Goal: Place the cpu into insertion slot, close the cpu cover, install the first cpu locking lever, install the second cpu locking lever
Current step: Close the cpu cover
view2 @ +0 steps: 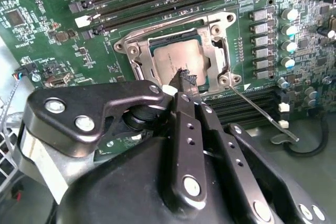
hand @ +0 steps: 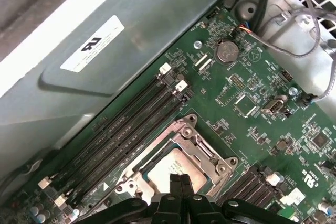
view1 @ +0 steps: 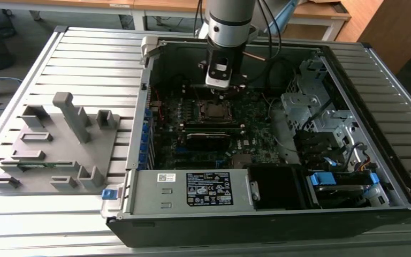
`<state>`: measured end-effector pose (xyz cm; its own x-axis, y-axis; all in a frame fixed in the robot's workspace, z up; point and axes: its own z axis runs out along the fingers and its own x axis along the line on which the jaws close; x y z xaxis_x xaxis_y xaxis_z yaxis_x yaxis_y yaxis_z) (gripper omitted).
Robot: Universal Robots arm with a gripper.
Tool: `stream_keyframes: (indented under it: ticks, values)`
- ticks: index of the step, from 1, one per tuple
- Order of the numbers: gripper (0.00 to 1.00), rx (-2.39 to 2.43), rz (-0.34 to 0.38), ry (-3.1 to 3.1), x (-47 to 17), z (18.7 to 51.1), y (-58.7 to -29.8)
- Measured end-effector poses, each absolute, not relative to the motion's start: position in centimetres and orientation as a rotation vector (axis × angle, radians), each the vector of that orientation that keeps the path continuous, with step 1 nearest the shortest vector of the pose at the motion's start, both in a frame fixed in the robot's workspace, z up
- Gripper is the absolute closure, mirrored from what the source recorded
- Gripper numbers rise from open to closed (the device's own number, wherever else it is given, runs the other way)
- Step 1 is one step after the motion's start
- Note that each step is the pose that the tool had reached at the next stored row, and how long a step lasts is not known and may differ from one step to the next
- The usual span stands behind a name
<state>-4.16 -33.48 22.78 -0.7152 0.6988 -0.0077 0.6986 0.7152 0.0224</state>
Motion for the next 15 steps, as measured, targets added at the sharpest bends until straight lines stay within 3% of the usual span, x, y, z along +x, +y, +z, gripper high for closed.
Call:
stream_keyframes:
  ticks: [15]
  values:
    - [0.9, 1.137, 0.028, 2.912, -4.16, 22.78, -33.48]
